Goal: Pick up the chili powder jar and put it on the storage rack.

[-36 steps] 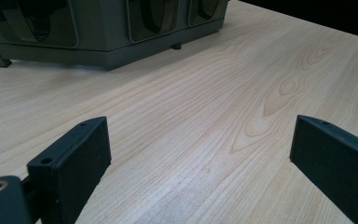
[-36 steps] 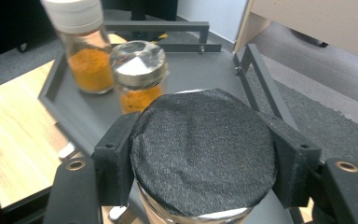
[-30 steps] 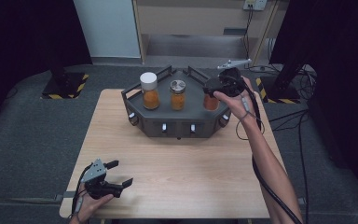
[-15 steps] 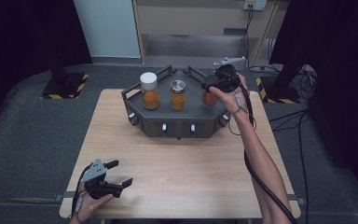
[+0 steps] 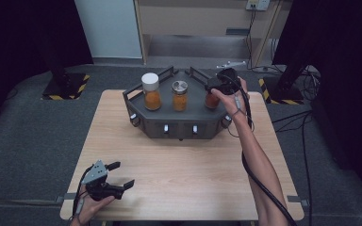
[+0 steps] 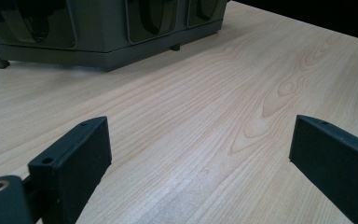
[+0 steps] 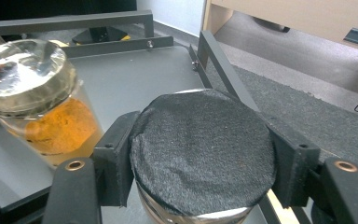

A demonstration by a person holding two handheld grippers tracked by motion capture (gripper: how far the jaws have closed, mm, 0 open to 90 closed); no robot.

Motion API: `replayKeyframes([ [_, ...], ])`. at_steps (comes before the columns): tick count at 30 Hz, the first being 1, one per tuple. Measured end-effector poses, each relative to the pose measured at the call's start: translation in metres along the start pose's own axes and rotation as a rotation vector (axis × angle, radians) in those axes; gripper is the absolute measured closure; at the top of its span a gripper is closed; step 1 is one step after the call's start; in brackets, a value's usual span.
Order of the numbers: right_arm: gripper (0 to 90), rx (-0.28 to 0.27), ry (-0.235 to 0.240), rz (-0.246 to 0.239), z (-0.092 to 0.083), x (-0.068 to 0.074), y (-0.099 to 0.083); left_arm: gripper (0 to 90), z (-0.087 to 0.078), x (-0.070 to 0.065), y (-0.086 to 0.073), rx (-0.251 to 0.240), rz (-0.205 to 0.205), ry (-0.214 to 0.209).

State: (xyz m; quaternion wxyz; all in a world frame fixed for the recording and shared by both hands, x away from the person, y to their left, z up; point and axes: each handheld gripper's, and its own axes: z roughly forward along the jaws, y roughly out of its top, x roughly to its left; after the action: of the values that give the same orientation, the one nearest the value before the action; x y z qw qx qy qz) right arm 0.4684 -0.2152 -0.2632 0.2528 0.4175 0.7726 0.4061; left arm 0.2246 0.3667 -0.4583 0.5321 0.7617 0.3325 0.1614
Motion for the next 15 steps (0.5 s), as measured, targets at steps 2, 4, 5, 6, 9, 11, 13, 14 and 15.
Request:
replayKeyframes([
  [2, 34.8, -0.002, -0.001, 0.002, 0.0022, -0.0007, -0.0018, 4.7, -0.0001, 0.0002, -0.0001, 0.0, -0.001, 0.0],
  [4, 34.9, 0.0, -0.001, 0.004, 0.004, -0.0011, -0.003, 4.7, -0.0001, 0.0003, -0.0001, 0.0, -0.002, 0.0],
  [5, 34.9, -0.001, -0.002, 0.004, 0.0048, -0.0012, -0.0036, 4.7, 0.0, 0.0003, 0.0, 0.001, -0.001, -0.001],
  [6, 34.9, -0.003, -0.004, 0.008, 0.0053, -0.0009, -0.0043, 4.7, 0.0001, 0.0003, 0.0001, 0.002, -0.001, -0.001],
  [9, 34.9, -0.001, 0.0, 0.011, 0.0073, -0.0009, -0.0052, 4.7, 0.0003, 0.0, 0.0003, 0.002, 0.001, -0.001],
  [11, 34.8, -0.001, -0.002, 0.009, 0.009, -0.0003, -0.0061, 4.7, 0.0003, -0.0003, 0.0004, 0.003, 0.003, 0.0],
  [13, 34.8, 0.0, 0.003, 0.014, 0.0105, -0.0011, -0.0067, 4.7, 0.0003, -0.0003, 0.0004, 0.003, 0.003, 0.0],
  [14, 34.8, 0.0, 0.003, 0.014, 0.0105, -0.0011, -0.0067, 4.7, 0.0002, -0.0004, 0.0004, 0.003, 0.003, 0.0],
  [15, 34.8, 0.001, 0.002, 0.017, 0.0112, -0.0011, -0.0071, 4.7, 0.0002, -0.0003, 0.0004, 0.003, 0.003, 0.0],
])
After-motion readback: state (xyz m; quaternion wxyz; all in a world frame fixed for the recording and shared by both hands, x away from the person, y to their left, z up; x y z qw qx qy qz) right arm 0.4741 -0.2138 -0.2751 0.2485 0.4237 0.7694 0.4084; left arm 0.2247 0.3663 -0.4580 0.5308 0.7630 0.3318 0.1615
